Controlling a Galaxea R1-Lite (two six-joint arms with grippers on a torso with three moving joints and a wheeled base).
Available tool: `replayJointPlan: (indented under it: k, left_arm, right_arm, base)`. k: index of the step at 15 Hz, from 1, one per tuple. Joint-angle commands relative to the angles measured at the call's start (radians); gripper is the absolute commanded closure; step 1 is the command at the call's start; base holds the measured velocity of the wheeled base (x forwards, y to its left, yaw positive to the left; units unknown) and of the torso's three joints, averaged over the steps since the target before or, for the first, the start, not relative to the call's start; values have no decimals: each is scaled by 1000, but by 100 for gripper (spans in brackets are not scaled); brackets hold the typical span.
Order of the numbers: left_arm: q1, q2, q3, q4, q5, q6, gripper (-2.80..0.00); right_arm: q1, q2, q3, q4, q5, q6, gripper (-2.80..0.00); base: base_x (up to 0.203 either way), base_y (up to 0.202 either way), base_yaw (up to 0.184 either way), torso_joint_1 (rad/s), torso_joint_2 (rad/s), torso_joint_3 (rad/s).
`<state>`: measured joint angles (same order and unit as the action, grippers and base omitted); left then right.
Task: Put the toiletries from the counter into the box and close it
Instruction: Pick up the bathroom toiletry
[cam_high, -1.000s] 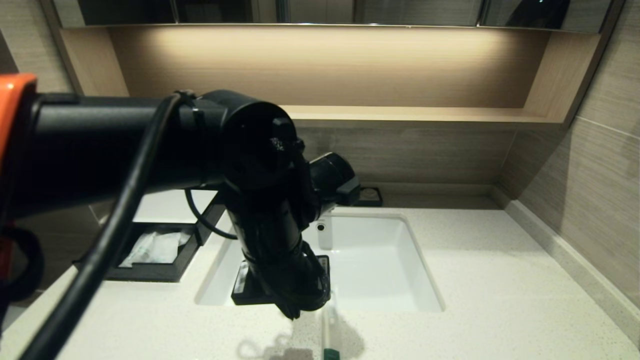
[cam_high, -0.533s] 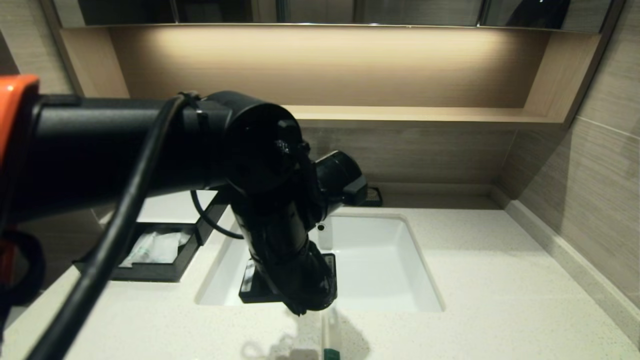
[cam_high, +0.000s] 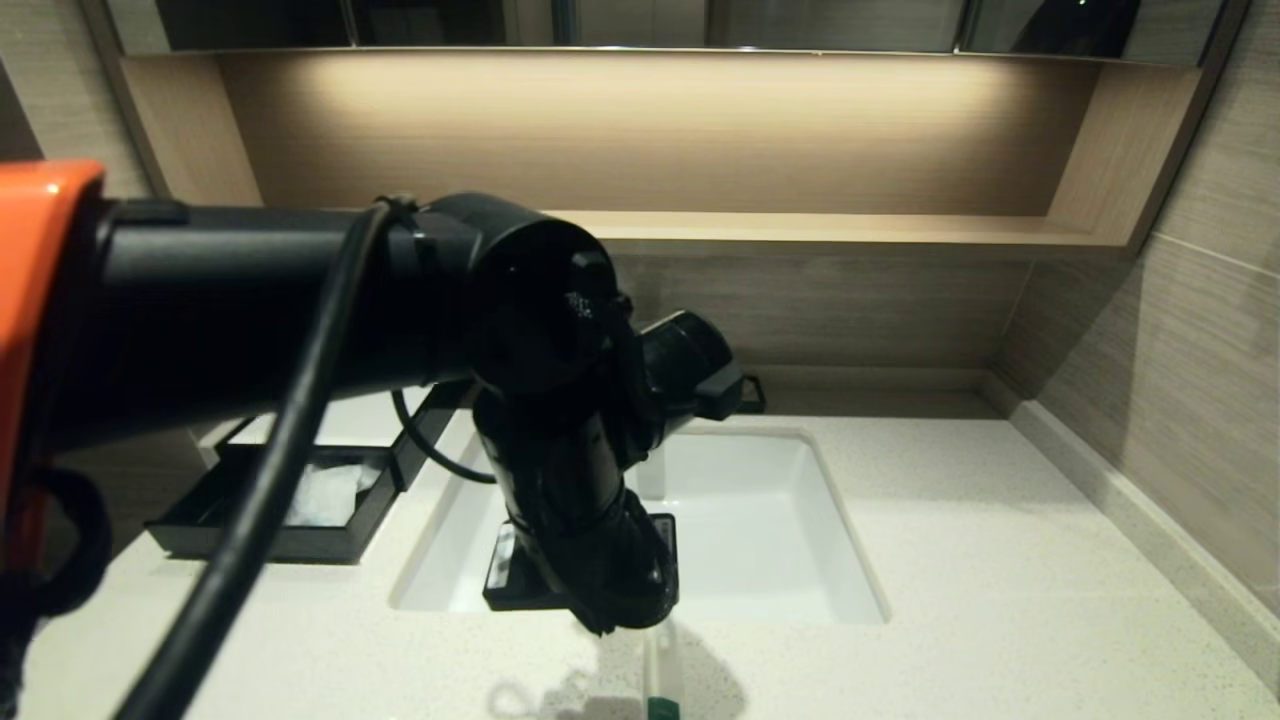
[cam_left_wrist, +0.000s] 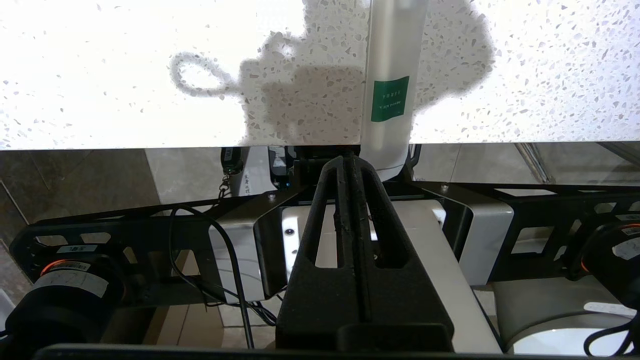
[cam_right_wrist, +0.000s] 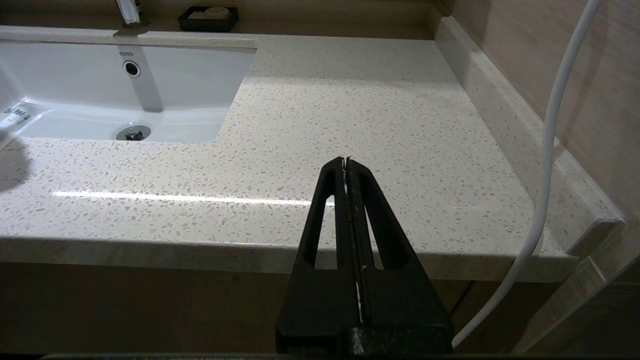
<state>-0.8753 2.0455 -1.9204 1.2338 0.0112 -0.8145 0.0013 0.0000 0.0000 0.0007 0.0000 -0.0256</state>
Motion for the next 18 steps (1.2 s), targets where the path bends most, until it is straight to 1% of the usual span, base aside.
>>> replayJointPlan:
  k: [1, 4, 7, 12, 18]
  left_arm:
    - [-10, 9, 1, 11, 5, -6, 0]
    - [-22, 19, 3, 30, 7, 1, 0]
    - [-60, 23, -2, 2, 6, -6, 0]
    - [-76, 48, -3, -10, 3, -7, 0]
    - [-76, 91, -3, -13, -7, -6, 0]
  right_arm:
    - [0, 0, 2, -1, 0, 0, 0]
    - [0, -1, 2, -1, 0, 0, 0]
    - [0, 0, 2, -1, 0, 0, 0]
    - [0, 0, 2, -1, 0, 0, 0]
    - [0, 0, 2, -1, 0, 0, 0]
  base:
    - [0, 0, 0, 0, 0, 0]
    - [0, 0, 0, 0, 0, 0]
    - [0, 0, 0, 0, 0, 0]
    - [0, 0, 0, 0, 0, 0]
    - [0, 0, 0, 0, 0, 0]
